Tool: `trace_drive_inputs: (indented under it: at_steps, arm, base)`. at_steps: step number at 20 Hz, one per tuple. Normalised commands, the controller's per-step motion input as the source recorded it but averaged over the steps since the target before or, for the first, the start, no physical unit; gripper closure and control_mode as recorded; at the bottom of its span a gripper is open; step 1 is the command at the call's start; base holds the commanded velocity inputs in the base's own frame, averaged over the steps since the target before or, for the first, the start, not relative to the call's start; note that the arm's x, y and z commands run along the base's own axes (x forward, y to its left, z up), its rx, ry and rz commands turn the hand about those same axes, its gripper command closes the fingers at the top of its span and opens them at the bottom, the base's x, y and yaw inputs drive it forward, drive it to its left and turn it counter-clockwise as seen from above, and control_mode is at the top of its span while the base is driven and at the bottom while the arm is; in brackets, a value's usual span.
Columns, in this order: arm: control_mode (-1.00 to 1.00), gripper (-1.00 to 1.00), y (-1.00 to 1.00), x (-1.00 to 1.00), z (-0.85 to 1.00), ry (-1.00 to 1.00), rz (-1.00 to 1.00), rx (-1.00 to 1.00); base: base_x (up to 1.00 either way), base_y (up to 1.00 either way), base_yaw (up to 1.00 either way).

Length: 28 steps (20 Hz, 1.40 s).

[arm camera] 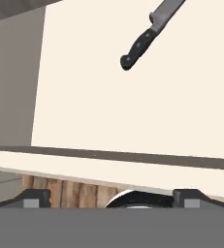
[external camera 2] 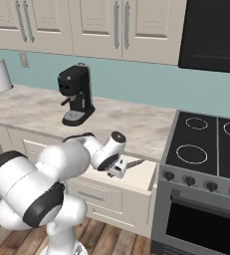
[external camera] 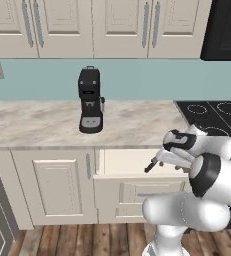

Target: Pick up the knife from the drawer and place it on the cutting board. Then place the meat from the plate to the cutting board.

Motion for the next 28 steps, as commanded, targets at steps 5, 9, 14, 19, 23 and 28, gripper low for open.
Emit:
trace_drive_inputs:
  at_steps: [5, 9, 14, 19, 23, 28]
  arm:
    - [-1.00, -1.00, -0.01, 0.24, -0.33, 0.00, 0.04, 0.04]
    - [-1.00, -1.00, 0.00, 0.21, -0.39, 0.00, 0.02, 0.03]
    - [-1.00, -1.00, 0.00, 0.23, -0.35, 0.00, 0.00, 0.05]
    - [-1.00, -1.00, 0.00, 0.25, -0.29, 0.00, 0.00, 0.05]
    - [-1.00, -1.00, -0.08, 0.07, -0.20, 0.02, 0.00, 0.10]
    - [-1.00, -1.00, -0.03, 0.00, -0.02, 0.20, -0.03, 0.10]
  base:
    - [0.00, 0.00, 0.00]
    - [0.00, 0.00, 0.00]
    - [0.00, 0.00, 0.00]
    - [0.00, 0.00, 0.00]
    - [0.00, 0.00, 0.00]
    - [0.00, 0.00, 0.00]
